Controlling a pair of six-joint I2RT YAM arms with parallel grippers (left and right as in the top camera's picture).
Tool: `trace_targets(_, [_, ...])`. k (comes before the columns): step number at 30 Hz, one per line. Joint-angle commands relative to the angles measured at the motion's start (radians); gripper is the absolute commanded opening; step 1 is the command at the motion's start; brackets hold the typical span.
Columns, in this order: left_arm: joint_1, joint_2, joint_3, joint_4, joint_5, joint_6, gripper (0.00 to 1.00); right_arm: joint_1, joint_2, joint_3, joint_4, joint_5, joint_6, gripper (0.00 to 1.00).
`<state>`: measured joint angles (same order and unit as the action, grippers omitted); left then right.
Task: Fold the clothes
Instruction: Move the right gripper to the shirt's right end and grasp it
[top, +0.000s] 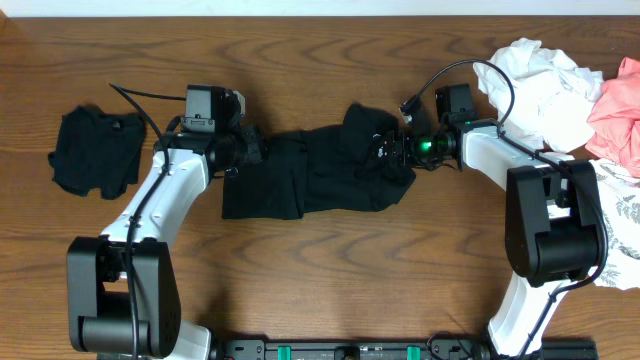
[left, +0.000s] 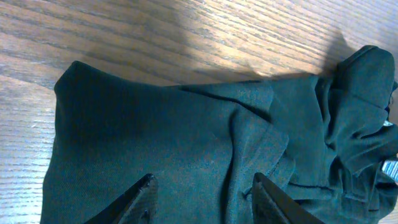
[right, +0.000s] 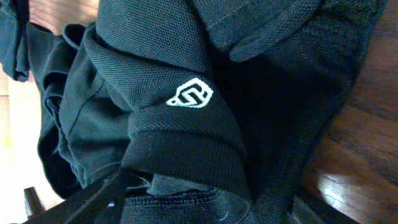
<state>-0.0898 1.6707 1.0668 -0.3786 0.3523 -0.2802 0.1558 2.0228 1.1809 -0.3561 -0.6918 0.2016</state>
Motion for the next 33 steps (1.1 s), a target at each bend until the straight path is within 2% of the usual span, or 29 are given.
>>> trace_targets(1, [0.001,0.0,0.011,-0.003,-0.002,0.021,0.49,0.016,0.068,-0.032,-0.014,0.048,0.03,0.72])
trace_targets(3, [0.001,0.0,0.011,-0.003,-0.002,0.021,0.49,0.016,0.068,-0.032,-0.014,0.016,0.031,0.71])
trace_targets(7, [0.001,0.0,0.011,-0.003,-0.002,0.021,0.49,0.016,0.068,-0.032,-0.013,0.003,0.11,0.61])
trace_targets(10, [0.001,0.0,0.011,-0.004,-0.002,0.021,0.49,0.016,0.068,-0.032,-0.002,0.011,0.139,0.4])
trace_targets(12, [0.001,0.0,0.011,-0.008,-0.002,0.021,0.49,0.016,0.068,-0.032,0.006,0.011,0.151,0.33])
trace_targets(13, [0.001,0.0,0.011,-0.01,-0.002,0.021,0.49,0.016,0.068,-0.032,0.01,0.011,0.154,0.25])
trace_targets(15, [0.001,0.0,0.011,-0.014,-0.002,0.021,0.49,0.016,0.068,-0.032,0.016,0.011,0.154,0.02])
trace_targets(25, [0.001,0.0,0.011,-0.026,-0.003,0.025,0.49,-0.056,0.055,-0.027,0.017,0.137,0.152,0.01])
trace_targets(33, [0.001,0.0,0.011,-0.025,-0.006,0.025,0.49,-0.185,-0.055,0.039,-0.113,0.191,0.029,0.01])
